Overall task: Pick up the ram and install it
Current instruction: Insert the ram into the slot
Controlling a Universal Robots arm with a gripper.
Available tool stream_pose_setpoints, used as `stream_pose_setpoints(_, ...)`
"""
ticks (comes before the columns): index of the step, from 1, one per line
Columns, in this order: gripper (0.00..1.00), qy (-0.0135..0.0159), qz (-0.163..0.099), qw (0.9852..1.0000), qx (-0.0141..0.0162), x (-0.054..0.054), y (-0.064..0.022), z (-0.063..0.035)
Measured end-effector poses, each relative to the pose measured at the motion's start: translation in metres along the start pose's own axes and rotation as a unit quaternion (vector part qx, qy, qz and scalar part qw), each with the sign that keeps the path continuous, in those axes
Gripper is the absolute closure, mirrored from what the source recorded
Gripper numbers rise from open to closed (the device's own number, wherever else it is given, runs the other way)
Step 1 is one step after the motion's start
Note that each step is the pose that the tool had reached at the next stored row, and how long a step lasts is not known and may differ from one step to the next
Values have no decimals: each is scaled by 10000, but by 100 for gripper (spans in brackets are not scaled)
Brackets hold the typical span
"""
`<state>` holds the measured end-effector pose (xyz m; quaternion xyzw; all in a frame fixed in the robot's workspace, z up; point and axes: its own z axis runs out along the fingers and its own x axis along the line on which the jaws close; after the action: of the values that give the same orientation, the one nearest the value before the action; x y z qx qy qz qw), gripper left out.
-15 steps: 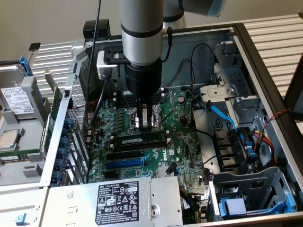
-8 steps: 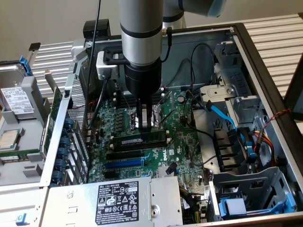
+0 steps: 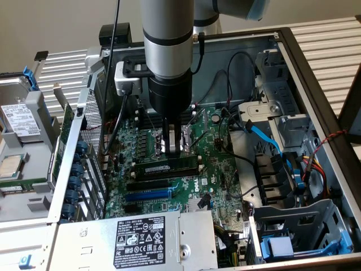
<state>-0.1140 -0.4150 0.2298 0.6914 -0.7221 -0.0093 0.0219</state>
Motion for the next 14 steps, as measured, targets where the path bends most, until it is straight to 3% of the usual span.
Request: stream_pose_setpoints(14,87,-1,0,10000,13,6,13,2)
